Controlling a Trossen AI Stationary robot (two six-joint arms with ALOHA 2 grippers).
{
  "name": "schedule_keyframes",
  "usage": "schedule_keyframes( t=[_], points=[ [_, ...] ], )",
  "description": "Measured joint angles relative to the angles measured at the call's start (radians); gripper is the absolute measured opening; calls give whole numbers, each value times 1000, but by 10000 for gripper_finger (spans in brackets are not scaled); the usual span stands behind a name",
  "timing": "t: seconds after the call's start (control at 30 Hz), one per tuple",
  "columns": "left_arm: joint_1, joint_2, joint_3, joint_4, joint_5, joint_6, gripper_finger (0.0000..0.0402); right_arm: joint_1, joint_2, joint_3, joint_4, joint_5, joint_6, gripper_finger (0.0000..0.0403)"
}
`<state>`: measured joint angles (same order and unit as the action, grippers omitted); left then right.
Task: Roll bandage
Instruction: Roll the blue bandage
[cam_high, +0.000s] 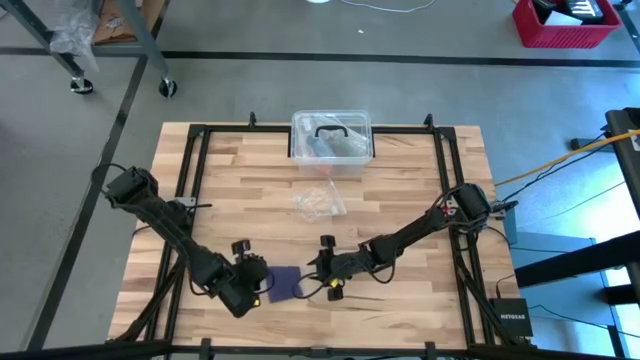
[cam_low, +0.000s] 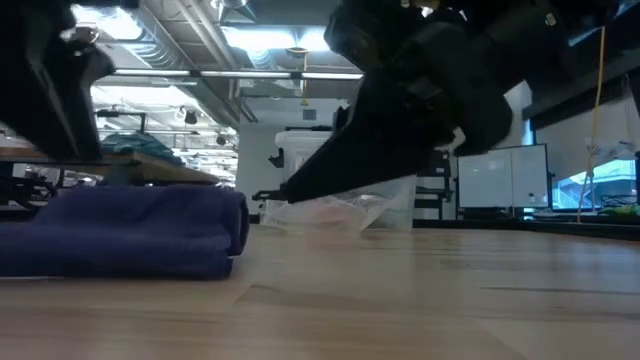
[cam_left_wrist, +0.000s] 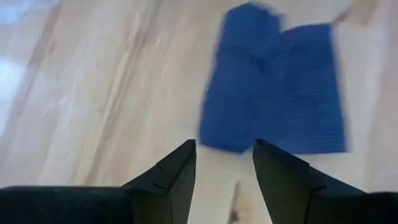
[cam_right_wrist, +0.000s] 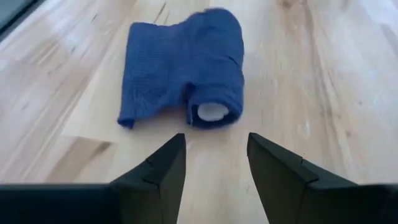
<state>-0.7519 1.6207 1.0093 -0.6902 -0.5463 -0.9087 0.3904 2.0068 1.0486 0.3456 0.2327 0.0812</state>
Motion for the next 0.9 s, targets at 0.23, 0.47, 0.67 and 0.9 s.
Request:
schedule_keyframes(
  t=[0.23, 0.47, 0.67, 0.9],
  points=[
    [-7, 0, -124, 161, -47, -20, 153, 0, 4, -29, 75, 2, 2, 175],
    [-17, 0, -151, 183, -45, -16, 153, 0, 49, -43, 207, 9, 4, 175],
    [-20, 12, -151, 187, -45, 25, 153, -5, 118, -43, 343, 41, 26, 175],
    [-12, 49, -150, 180, -52, 134, 153, -7, 189, -22, 429, 54, 43, 175]
  ],
)
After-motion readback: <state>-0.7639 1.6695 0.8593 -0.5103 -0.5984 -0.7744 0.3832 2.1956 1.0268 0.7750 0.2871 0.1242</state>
